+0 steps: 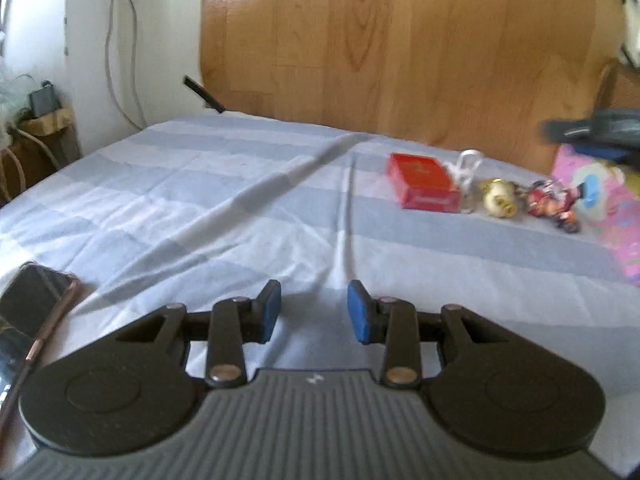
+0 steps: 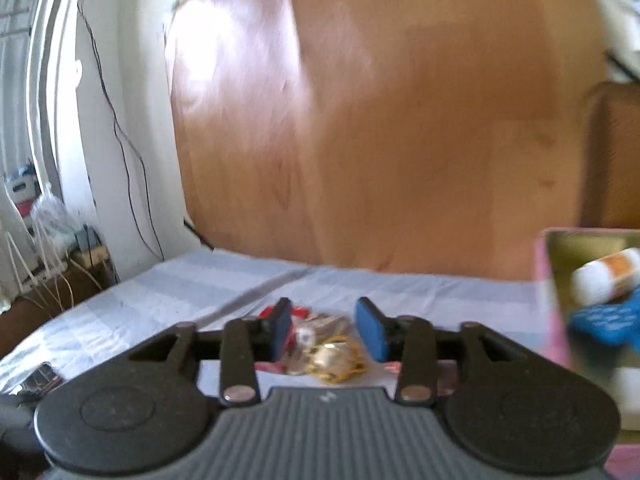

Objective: Organize rigid objects

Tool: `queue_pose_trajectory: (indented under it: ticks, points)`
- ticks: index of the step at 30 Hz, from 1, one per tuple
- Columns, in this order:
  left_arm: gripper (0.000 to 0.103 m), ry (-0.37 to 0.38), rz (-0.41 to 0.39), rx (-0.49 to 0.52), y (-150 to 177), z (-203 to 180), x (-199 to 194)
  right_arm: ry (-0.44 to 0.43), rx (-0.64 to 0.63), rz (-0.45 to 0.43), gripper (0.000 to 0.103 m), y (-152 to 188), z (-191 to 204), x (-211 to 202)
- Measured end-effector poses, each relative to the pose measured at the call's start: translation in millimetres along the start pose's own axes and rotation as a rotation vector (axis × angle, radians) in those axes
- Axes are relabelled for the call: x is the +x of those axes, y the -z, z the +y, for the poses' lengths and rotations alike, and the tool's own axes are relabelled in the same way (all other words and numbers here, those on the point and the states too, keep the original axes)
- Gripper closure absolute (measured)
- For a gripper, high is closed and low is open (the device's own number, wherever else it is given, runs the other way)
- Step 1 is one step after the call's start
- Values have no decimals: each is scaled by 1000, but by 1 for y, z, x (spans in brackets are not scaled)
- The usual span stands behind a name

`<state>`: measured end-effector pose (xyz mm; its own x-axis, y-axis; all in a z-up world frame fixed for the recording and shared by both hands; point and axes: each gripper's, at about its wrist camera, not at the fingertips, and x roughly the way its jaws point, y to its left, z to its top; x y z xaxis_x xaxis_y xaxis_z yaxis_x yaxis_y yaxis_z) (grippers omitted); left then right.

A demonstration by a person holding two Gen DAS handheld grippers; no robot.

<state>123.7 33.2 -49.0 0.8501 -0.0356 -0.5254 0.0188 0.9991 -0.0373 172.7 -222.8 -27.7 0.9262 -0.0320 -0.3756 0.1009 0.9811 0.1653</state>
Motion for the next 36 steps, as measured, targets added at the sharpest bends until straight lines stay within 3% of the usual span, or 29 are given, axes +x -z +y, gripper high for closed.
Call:
queue_pose_trajectory:
  ticks: [6, 7, 8, 11, 13, 17, 19, 22, 25, 26, 29, 32, 36]
  points:
    - [64, 65, -17, 1, 1, -2, 4, 75, -37, 124, 57, 5, 32, 80]
    - [64, 69, -16, -11, 1, 0, 5, 86, -27, 137, 63, 4, 31, 90]
    - [64, 75, -14, -20, 1, 2, 7, 76, -17, 158, 78, 3, 29, 100]
    - [64, 93, -16, -49, 0, 6, 7, 85, 8, 167, 83, -2, 24, 103]
    - [62, 98, -21, -64, 0, 9, 7, 38, 82, 128, 83, -7, 16, 78]
    - [58, 116, -28, -83, 0, 12, 7, -145, 247, 79, 82, 2, -1, 7]
    - [58, 136, -26, -83, 0, 13, 6, -207, 323, 95, 82, 26, -10, -29]
    - [58, 154, -33, -59, 1, 7, -1, -204, 380, 160, 82, 70, -17, -64]
    - [58, 192, -34, -88, 7, -1, -19, -156, 325, 194, 77, 97, -16, -90]
    - [58, 212, -30, -96, 10, -4, -25, -154, 301, 190, 70, 103, -16, -98]
    - [58, 256, -24, -61, 18, -23, -46, -129, 219, 155, 68, 105, -16, -118]
    - [58, 289, -34, 18, 25, -46, -63, -122, 152, 132, 68, 100, -16, -135]
    - [58, 292, -43, 175, 30, -79, -65, -78, -36, 135, 68, 97, -6, -145]
